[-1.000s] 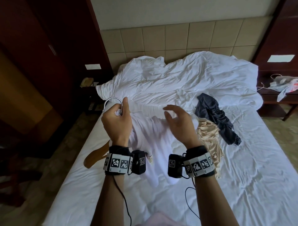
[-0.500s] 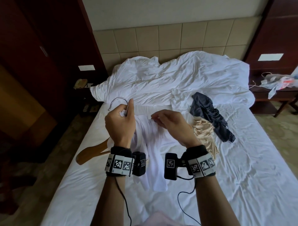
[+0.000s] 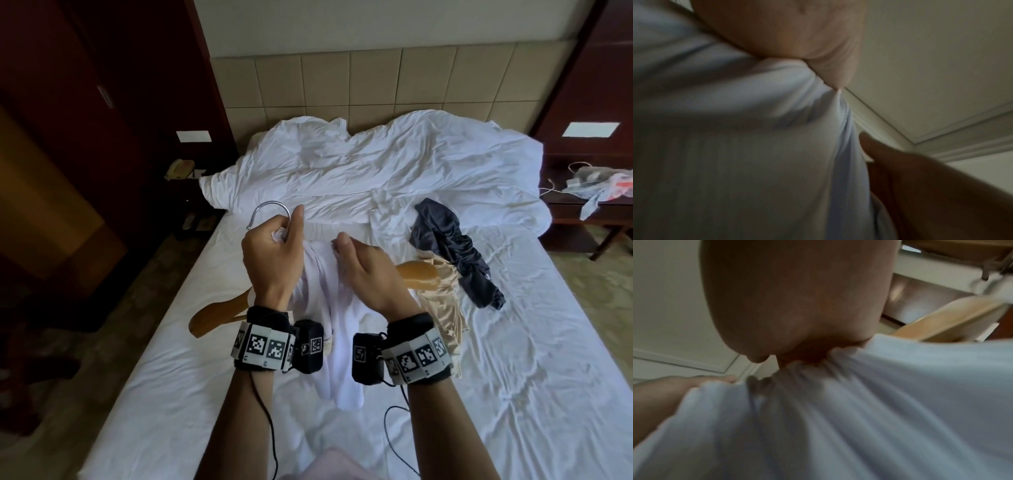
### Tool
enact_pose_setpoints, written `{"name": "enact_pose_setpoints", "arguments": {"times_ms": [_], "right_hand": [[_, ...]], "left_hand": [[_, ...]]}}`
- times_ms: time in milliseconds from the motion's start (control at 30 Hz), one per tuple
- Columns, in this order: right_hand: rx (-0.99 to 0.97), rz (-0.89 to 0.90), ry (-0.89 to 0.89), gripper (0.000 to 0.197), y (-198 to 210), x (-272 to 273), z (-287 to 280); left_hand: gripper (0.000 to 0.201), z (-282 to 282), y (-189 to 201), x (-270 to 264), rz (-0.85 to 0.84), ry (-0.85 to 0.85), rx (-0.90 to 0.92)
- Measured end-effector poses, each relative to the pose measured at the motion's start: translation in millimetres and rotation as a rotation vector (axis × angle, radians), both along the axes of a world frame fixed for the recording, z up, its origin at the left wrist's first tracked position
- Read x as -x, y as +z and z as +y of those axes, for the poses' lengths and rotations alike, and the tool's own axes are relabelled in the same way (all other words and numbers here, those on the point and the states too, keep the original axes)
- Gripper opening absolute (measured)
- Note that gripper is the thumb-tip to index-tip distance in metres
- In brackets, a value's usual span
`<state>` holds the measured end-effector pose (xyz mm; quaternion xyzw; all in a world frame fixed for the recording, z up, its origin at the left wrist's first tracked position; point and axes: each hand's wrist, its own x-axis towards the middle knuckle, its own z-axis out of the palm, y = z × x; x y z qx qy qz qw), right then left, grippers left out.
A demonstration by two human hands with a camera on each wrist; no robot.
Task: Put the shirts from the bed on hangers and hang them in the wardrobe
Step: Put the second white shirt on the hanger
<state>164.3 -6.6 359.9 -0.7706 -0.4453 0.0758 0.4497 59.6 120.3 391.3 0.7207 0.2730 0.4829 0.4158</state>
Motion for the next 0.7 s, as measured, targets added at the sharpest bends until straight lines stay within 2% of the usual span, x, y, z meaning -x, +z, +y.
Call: {"name": "enact_pose_setpoints", "arguments": {"times_ms": [67,100,233,300,367,467,600,700], "right_hand": [[0.012,0.033,0.086,0.058,6.7,10.8,4.0],[0.035,0.035,0.125,0.061,8.4,14.0,5.7],[0.015,0.105,0.198,0.094,1.4,10.7,10.7],[0.003,0.12,0.197,0.104,-2.1,7.0,12.3],[0.01,0.129,0.171,0.11,-4.4,4.7,11.6],[-0.043,0.11,0.106,0.097,0.3,6.4,5.6],[-0.057,0.151,-0.027,0.087,3.9,6.8,2.3],[-0.04,0.17,-0.116,0.08,5.4,3.6,-1.1]], "left_hand": [[0.061,-4.2,1.8,-0.1,0.02,-0.062,-0.022],[0.059,-5.3,2.2,0.1,0.037,-0.089,-0.027],[0.052,-5.5,2.3,0.6,0.106,-0.2,-0.013],[0.059,-5.9,2.2,0.1,0.156,-0.207,0.058],[0.078,-6.7,0.2,-1.3,0.167,-0.23,0.221],[0.093,-9.0,-4.3,-3.9,0.157,-0.293,0.281],[0.088,-15.2,-5.3,-7.7,0.046,-0.359,0.354],[0.095,-11.8,-10.2,-12.4,0.116,-0.334,0.327]]}}
